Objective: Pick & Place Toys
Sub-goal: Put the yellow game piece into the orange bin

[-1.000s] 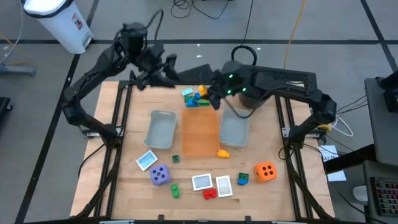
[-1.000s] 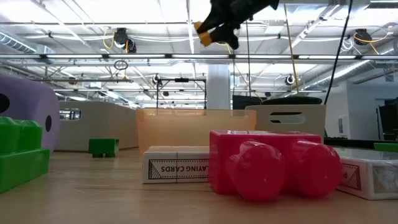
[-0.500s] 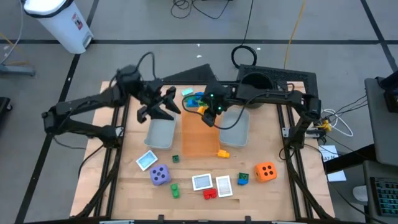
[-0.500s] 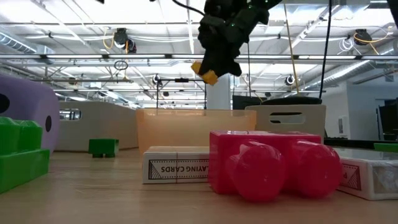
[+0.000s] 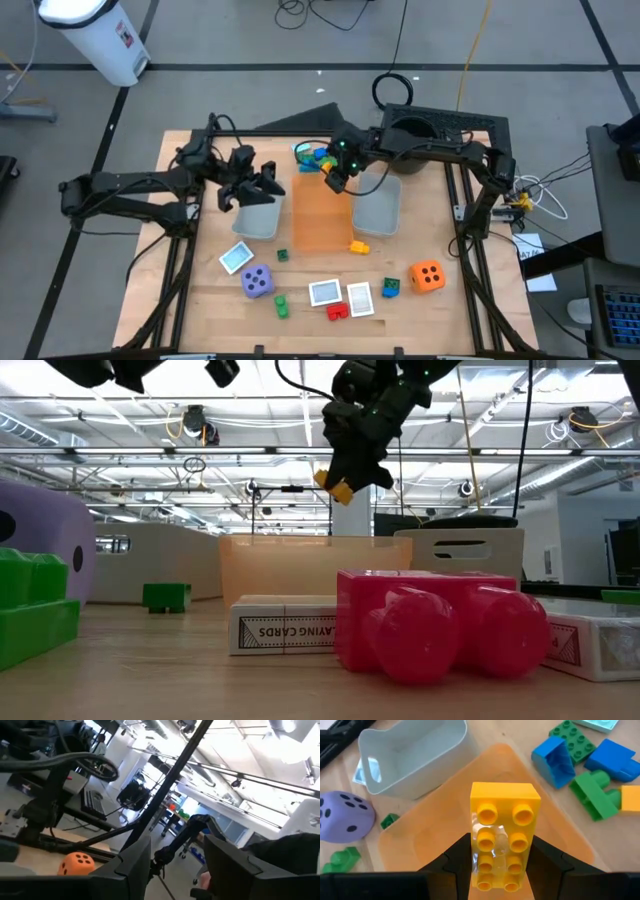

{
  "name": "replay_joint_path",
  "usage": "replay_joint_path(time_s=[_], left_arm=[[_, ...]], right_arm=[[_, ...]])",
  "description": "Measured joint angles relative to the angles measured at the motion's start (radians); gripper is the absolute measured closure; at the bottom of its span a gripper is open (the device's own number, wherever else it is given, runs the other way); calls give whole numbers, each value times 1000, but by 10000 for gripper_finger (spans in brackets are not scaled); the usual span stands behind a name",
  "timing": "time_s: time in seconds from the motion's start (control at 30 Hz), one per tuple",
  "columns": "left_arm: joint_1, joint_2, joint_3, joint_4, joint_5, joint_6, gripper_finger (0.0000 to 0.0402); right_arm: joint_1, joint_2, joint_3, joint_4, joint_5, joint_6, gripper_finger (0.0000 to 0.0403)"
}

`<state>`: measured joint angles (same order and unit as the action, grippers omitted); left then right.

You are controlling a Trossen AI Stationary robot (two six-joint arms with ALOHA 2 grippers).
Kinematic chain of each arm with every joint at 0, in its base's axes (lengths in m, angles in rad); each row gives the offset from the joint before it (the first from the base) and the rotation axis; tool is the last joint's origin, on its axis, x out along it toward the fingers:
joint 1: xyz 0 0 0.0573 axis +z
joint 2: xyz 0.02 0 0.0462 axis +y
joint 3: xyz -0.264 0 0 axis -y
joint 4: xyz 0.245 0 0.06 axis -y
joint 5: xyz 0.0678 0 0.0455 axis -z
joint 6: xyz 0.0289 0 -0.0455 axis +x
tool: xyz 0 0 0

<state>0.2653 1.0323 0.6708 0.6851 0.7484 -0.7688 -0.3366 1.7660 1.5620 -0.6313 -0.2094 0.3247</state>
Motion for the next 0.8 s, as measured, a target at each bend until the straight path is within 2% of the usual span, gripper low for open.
replay_joint_path(time_s=[0.53,0.8], left_arm=[[-31,28,0,-31,-23,7,215],[1,-18,0,-25,-21,-23,215]], right_arm=[[3,117,3,-28,-5,-86,266],[-5,222,158,-176,1,-232,266]])
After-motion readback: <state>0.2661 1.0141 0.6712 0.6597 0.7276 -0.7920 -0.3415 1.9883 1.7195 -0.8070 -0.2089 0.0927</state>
